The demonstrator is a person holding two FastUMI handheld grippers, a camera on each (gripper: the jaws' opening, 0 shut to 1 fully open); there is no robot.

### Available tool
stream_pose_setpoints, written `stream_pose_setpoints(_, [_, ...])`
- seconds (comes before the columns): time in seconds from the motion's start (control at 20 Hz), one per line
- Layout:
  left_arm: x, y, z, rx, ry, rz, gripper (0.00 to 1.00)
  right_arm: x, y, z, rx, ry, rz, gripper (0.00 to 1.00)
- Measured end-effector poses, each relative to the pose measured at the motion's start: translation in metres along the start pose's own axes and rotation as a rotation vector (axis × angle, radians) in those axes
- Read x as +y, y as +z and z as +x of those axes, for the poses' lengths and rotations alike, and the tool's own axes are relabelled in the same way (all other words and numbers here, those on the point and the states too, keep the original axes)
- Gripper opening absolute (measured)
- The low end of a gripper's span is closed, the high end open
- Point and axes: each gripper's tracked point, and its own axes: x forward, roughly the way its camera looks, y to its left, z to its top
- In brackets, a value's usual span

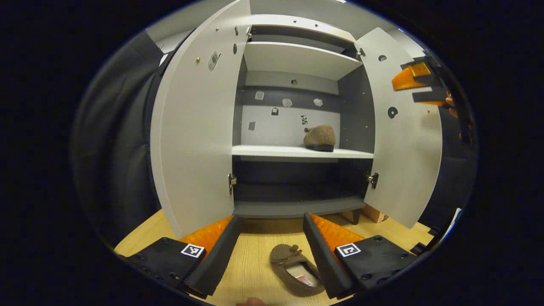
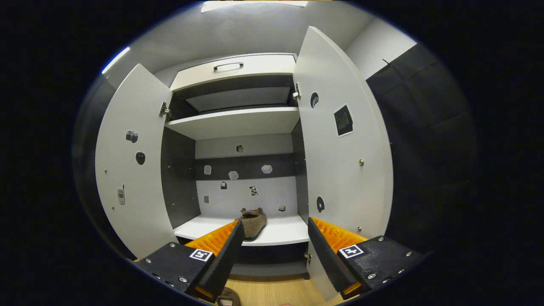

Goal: Grab one shoe with the right hand and put it into the shoe cabinet, grab the other shoe with the left hand and put it into the shoe cabinet; then close the right door with the right hand and the left door with the left hand.

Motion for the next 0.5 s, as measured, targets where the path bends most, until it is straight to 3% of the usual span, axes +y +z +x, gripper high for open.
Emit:
stream_pose_setpoints(0.15, [0.005, -0.044, 0.014, 0.047, 0.047, 0.032, 0.97, -0.012, 0.006, -0.010, -0.040, -0.024, -0.036, 0.92])
stream_pose_setpoints(0.4, [-0.004, -0.104, 0.021, 0.153, 0.047, 0.004, 1.00, -0.025, -0.004, -0.018, -0.040, -0.030, -0.042, 0.92])
stream_pose_setpoints(0.5, [-0.007, -0.123, 0.026, 0.202, 0.047, 0.002, 0.97, -0.031, -0.007, -0.020, -0.043, -0.045, -0.064, 0.92])
